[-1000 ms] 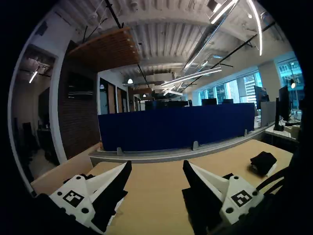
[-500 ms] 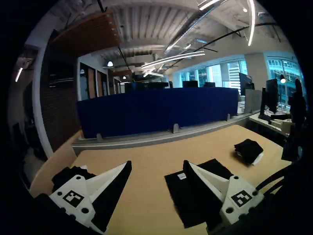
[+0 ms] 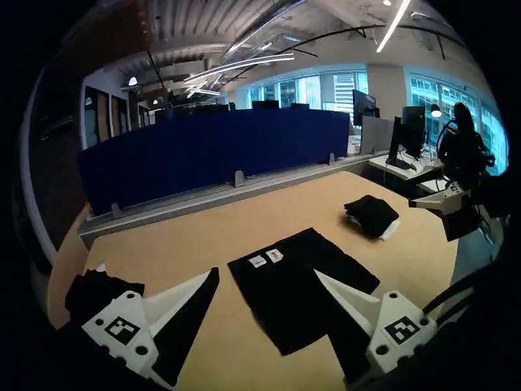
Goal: Fold towel
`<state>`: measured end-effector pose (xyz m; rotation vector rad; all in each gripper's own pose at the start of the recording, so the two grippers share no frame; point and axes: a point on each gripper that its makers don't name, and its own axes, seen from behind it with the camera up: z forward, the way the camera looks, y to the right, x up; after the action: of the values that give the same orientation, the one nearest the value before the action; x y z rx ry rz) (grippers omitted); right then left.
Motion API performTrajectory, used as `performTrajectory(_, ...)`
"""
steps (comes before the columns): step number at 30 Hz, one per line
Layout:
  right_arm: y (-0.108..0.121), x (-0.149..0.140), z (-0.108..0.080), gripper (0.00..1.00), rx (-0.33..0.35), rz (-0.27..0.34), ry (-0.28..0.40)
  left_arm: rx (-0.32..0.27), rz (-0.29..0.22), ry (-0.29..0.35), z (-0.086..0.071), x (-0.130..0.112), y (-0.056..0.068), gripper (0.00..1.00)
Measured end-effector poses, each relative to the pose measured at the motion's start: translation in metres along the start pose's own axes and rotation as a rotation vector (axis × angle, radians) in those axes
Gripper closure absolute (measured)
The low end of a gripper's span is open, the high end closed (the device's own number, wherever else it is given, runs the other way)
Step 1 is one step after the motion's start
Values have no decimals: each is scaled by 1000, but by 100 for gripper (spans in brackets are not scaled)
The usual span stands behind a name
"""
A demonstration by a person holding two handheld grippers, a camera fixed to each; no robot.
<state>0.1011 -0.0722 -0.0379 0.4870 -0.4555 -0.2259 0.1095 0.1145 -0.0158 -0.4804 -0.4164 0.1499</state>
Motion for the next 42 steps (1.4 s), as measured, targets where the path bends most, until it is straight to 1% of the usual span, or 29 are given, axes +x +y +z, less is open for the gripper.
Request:
performTrajectory(3, -3, -4, 4, 0, 14, -9, -12, -1, 11, -12, 2, -6, 1, 2)
performTrajectory(9, -9, -16, 15, 0, 34, -7, -35, -8, 24, -39, 7, -25, 5, 2)
performTrajectory(15, -14, -36, 30, 0, 46, -3, -61, -26, 47, -80, 15, -53, 14, 2)
performTrajectory(18, -19, -49, 37, 0, 53, 6, -78, -40, 51, -105, 20, -69, 20, 2)
performTrajectory(24, -30, -75, 49, 0, 75, -4, -116, -64, 47, -155, 30, -102, 27, 2)
performTrajectory(33, -46, -123, 70, 0, 113, -4, -190, -103, 51, -255, 47, -160, 38, 2)
performTrajectory(38, -52, -150, 77, 0, 130, 8, -243, -115, 55, -307, 57, -186, 42, 2)
performTrajectory(42, -57, -166, 79, 0, 140, 8, -277, -126, 58, -345, 61, -201, 44, 3)
